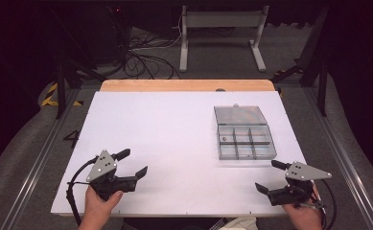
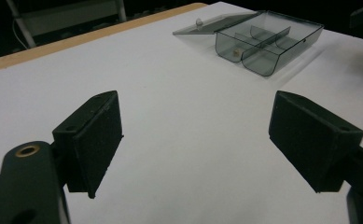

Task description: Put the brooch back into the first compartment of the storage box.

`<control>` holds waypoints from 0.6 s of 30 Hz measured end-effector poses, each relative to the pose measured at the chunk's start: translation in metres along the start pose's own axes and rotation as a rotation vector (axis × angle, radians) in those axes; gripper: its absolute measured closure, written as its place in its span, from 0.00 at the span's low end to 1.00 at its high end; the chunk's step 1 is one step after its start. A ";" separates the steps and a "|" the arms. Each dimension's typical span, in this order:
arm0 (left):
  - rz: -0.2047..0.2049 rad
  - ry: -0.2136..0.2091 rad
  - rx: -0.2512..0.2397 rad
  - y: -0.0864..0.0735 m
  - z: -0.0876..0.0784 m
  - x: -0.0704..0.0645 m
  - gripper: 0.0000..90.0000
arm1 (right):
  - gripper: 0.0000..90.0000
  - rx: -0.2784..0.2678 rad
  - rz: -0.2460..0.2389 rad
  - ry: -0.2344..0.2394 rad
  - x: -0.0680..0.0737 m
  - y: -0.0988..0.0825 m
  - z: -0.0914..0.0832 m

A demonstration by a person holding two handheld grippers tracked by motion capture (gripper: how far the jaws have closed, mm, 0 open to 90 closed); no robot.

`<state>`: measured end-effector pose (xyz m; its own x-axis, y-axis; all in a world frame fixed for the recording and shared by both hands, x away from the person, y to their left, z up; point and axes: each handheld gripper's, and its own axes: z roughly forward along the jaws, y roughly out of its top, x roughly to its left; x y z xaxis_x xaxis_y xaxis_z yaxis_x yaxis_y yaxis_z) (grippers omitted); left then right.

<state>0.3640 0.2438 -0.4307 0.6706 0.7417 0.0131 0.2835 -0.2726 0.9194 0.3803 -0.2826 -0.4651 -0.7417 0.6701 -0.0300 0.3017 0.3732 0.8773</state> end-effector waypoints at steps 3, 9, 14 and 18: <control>0.004 0.022 0.004 -0.008 -0.003 0.000 0.19 | 0.03 -0.001 -0.002 0.001 0.000 0.000 -0.001; -0.005 0.034 0.011 -0.023 -0.010 0.004 0.17 | 0.03 -0.001 -0.002 0.004 0.000 0.000 -0.001; 0.025 0.028 0.021 -0.030 -0.013 0.003 0.14 | 0.03 -0.007 -0.003 0.005 0.000 0.000 -0.002; 0.004 0.019 0.010 -0.030 -0.014 0.001 0.12 | 0.03 -0.007 -0.004 0.009 0.000 0.000 -0.002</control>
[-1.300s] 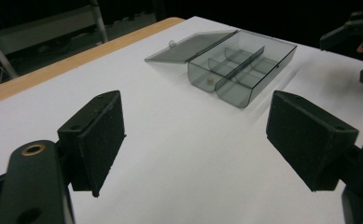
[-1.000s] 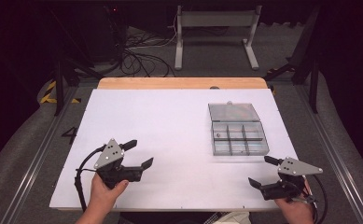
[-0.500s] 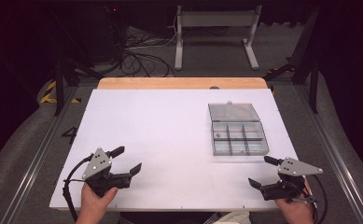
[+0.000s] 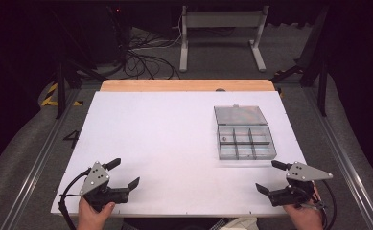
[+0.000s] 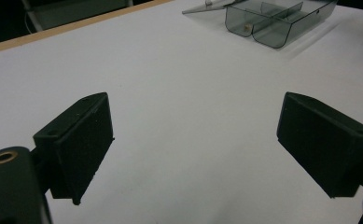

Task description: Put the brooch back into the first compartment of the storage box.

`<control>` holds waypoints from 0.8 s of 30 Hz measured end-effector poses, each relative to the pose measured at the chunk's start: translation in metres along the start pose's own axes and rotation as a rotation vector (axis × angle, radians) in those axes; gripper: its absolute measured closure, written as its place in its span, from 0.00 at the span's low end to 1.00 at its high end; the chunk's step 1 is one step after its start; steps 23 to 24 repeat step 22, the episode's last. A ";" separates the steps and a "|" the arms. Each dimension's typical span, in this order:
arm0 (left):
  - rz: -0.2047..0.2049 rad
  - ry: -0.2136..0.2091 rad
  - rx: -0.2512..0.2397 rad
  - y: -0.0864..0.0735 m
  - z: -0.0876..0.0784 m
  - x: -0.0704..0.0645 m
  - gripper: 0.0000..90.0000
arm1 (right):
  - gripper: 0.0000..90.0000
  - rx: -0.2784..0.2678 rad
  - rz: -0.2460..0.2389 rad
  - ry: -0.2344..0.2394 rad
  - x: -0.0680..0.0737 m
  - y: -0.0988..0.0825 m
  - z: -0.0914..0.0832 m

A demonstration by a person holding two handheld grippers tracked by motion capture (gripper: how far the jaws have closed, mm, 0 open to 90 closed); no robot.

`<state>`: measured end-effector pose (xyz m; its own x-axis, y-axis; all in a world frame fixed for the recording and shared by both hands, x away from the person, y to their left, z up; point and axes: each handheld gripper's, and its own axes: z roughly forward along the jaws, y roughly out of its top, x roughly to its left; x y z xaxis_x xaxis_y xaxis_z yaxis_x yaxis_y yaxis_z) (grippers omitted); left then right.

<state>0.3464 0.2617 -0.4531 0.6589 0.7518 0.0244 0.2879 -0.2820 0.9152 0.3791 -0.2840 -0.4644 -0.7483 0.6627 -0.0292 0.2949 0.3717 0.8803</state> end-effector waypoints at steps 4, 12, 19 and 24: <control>-0.022 -0.005 0.000 0.000 0.000 -0.001 0.11 | 0.03 0.001 0.000 0.001 -0.001 0.000 0.000; -0.035 -0.003 0.002 -0.001 -0.004 0.000 0.11 | 0.03 0.004 -0.005 0.004 0.000 0.000 0.001; -0.023 0.005 0.001 -0.001 -0.003 0.000 0.12 | 0.03 0.005 -0.006 0.003 0.000 0.000 0.001; -0.019 0.005 0.005 -0.001 -0.003 -0.001 0.12 | 0.03 0.005 -0.003 0.003 0.000 0.000 0.001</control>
